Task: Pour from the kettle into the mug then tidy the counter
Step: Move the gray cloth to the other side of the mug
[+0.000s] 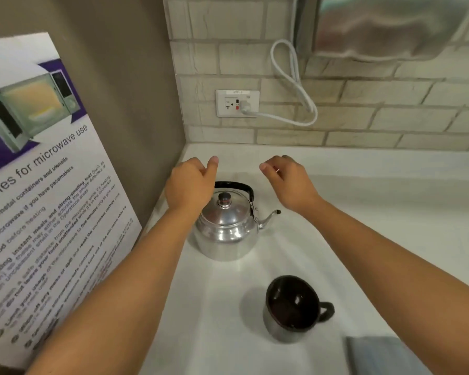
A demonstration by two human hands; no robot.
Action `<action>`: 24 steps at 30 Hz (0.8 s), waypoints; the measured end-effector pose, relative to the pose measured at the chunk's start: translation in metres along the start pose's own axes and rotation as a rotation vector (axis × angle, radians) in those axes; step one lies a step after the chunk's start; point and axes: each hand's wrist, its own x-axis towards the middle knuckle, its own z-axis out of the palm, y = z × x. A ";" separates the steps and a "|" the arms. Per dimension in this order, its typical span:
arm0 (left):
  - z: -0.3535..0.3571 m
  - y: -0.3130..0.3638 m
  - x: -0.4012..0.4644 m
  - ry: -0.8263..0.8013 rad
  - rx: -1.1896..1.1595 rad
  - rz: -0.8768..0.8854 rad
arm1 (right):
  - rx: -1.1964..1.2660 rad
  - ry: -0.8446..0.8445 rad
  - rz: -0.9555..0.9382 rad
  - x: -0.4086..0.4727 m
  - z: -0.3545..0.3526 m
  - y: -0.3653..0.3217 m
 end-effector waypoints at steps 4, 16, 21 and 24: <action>-0.016 -0.002 -0.069 0.032 -0.139 0.124 | 0.038 0.063 -0.005 -0.067 -0.039 0.001; -0.008 -0.082 -0.259 -0.511 0.068 0.349 | -0.464 -0.068 0.453 -0.332 -0.046 0.059; 0.000 -0.087 -0.260 -0.542 0.129 0.390 | -0.604 -0.292 0.446 -0.341 -0.042 0.077; 0.001 -0.085 -0.261 -0.545 0.154 0.394 | -0.634 -0.336 0.422 -0.307 -0.048 0.100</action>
